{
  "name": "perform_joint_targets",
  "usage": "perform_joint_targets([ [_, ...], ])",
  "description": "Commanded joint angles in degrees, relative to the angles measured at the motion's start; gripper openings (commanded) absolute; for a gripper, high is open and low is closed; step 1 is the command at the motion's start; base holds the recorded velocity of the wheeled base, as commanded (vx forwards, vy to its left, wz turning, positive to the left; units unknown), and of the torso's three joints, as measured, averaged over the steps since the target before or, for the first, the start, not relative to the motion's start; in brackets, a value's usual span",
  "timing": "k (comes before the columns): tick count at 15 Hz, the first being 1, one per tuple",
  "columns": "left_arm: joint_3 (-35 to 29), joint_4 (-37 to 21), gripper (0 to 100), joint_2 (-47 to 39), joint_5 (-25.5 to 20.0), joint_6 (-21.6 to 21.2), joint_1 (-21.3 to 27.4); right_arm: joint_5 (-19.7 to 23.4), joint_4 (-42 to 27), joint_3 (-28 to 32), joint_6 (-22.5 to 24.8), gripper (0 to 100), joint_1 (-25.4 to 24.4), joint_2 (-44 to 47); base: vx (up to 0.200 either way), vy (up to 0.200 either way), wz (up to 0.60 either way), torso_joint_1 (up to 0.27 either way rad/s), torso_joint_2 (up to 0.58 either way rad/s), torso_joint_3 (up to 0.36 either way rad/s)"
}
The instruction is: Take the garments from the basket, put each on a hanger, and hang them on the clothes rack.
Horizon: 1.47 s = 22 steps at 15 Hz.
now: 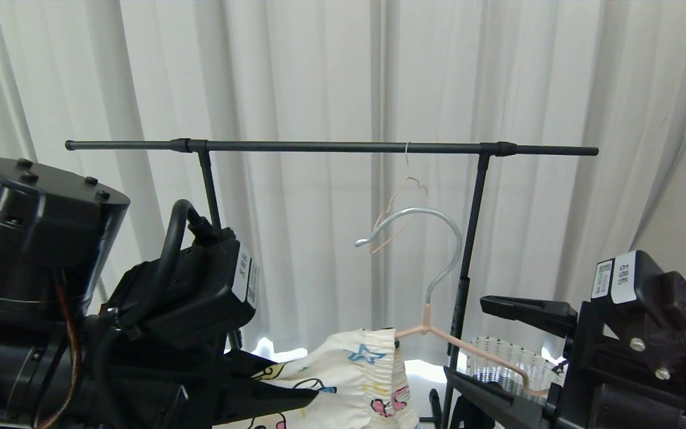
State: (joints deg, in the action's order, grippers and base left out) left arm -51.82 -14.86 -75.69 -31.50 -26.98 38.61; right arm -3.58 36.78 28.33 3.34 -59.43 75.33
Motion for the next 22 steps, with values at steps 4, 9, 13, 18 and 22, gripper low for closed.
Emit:
perform_joint_targets([
  [4, 2.1, 0.2, 0, 1.2, 5.2, 0.0, -3.4, -0.2, -0.4, -0.1, 0.6, 100, 0.5, -0.1, 0.0, 0.0, 0.0, 0.0, 0.0, 0.0],
  [9, 2.5, 0.9, 0, 3.4, 13.0, 0.6, -8.5, 0.2, -0.4, -0.1, -0.2, 100, 0.7, 2.6, 0.0, 0.0, 0.0, 0.0, 0.0, 0.0],
  [13, 2.4, 13.0, 0, 4.3, 17.4, 11.4, -8.5, 0.2, -0.4, 2.1, -11.8, 100, 0.7, 7.9, 0.0, 0.0, 0.0, 0.0, 0.0, 0.0],
  [18, 2.4, 16.6, 0, 6.5, 19.2, 11.7, -7.3, -5.1, -0.1, 14.7, -29.2, 100, 2.9, 17.8, 0.0, 0.0, 0.0, 0.0, 0.0, 0.0],
  [22, 2.3, 16.6, 0, 7.0, 19.2, 11.7, -5.4, -5.4, -0.2, 16.8, -30.5, 100, 0.7, 20.6, 0.0, 0.0, 0.0, 0.0, 0.0, 0.0],
])
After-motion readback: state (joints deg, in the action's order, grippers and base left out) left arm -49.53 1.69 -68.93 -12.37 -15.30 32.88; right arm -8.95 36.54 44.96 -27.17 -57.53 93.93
